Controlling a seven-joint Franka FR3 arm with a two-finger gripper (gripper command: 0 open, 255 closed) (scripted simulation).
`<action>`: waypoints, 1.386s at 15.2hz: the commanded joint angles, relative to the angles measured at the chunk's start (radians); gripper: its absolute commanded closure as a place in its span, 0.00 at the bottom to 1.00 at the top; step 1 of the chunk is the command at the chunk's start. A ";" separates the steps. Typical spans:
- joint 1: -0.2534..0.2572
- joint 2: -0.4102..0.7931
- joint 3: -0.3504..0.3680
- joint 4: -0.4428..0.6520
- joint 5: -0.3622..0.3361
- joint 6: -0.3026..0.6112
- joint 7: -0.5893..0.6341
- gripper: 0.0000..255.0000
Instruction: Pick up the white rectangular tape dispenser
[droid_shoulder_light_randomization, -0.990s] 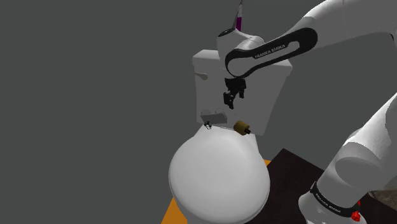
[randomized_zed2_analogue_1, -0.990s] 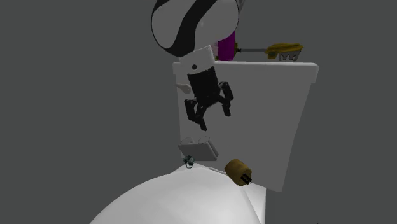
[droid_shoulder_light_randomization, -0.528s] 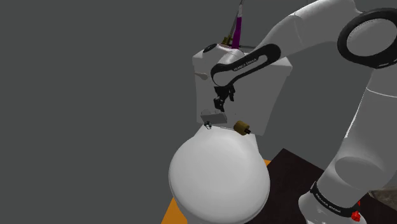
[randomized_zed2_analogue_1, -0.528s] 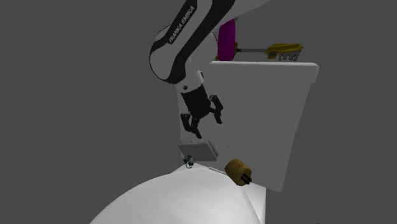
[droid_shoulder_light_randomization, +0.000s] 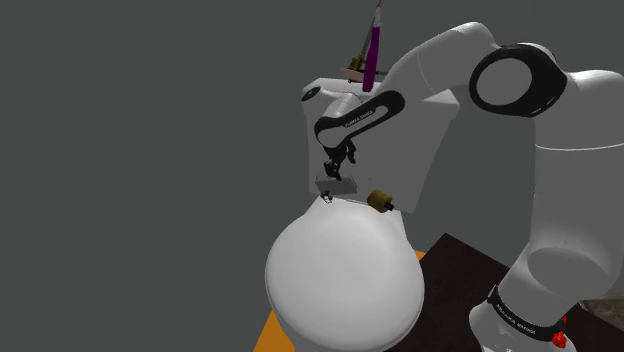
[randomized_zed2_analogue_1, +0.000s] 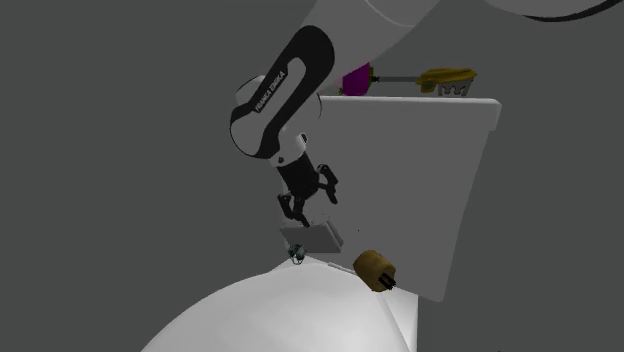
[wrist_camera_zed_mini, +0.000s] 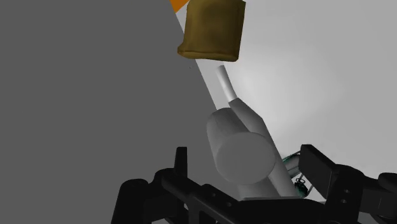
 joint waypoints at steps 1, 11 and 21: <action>-0.006 0.021 -0.006 -0.013 -0.009 0.032 0.010 0.00; -0.010 0.039 -0.008 -0.028 -0.018 0.064 0.022 1.00; -0.008 0.012 -0.003 -0.008 -0.006 0.019 0.003 1.00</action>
